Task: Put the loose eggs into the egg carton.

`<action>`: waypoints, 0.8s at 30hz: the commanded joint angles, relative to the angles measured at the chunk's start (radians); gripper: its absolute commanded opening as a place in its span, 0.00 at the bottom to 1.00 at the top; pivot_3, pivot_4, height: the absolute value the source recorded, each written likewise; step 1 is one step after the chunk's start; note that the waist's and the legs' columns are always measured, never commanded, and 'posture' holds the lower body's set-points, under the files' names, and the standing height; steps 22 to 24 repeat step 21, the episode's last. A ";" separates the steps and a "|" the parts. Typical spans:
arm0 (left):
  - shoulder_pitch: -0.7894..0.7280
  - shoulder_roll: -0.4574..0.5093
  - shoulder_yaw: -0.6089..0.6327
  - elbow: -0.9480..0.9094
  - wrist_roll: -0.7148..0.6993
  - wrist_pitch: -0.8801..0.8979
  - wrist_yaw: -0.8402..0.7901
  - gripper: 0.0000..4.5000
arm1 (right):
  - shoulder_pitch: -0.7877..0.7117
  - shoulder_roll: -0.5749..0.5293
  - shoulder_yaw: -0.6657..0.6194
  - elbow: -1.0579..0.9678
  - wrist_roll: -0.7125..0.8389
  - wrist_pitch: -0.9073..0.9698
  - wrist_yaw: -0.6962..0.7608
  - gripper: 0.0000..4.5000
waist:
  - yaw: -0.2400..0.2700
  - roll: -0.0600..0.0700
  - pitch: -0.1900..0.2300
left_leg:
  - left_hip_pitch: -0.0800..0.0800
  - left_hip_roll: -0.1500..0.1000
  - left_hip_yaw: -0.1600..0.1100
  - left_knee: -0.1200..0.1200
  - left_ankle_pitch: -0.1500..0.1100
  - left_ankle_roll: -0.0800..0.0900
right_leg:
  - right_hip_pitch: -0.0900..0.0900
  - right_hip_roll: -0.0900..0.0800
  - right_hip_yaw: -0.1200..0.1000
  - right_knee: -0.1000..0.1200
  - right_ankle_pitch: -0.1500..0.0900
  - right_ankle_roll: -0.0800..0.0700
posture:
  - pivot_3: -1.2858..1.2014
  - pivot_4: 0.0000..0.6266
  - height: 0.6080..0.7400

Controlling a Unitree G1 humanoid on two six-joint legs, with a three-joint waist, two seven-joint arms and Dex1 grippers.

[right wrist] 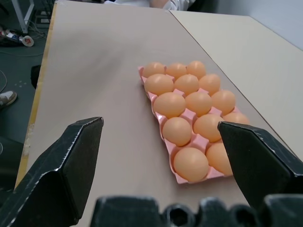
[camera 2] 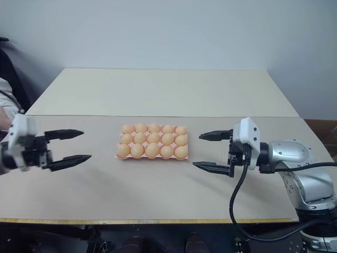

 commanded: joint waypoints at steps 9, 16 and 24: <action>0.248 -0.028 0.265 -0.260 -0.122 0.132 0.093 1.00 | -0.014 -0.028 -0.031 0.038 -0.015 -0.035 0.047 1.00 | 0.005 0.000 0.000 | 0.001 0.000 0.000 0.000 0.000 0.000 | 0.001 0.000 0.000 0.000 0.000 0.000 | 0.52 0.24 1.00; 0.252 -0.029 0.248 -0.283 -0.151 0.141 0.124 1.00 | -0.017 -0.042 -0.034 0.031 -0.010 -0.023 0.048 1.00 | 0.001 0.000 0.000 | 0.001 0.000 0.000 0.000 0.000 0.000 | 0.001 0.000 0.000 0.000 0.000 0.000 | 0.52 0.24 1.00; 0.239 -0.026 0.212 -0.274 -0.138 0.120 0.128 1.00 | -0.020 -0.052 -0.036 0.024 -0.005 -0.014 0.046 1.00 | -0.001 0.000 0.000 | 0.001 0.000 0.001 0.000 0.000 0.000 | 0.000 0.000 0.000 0.000 0.000 0.000 | 0.52 0.24 1.00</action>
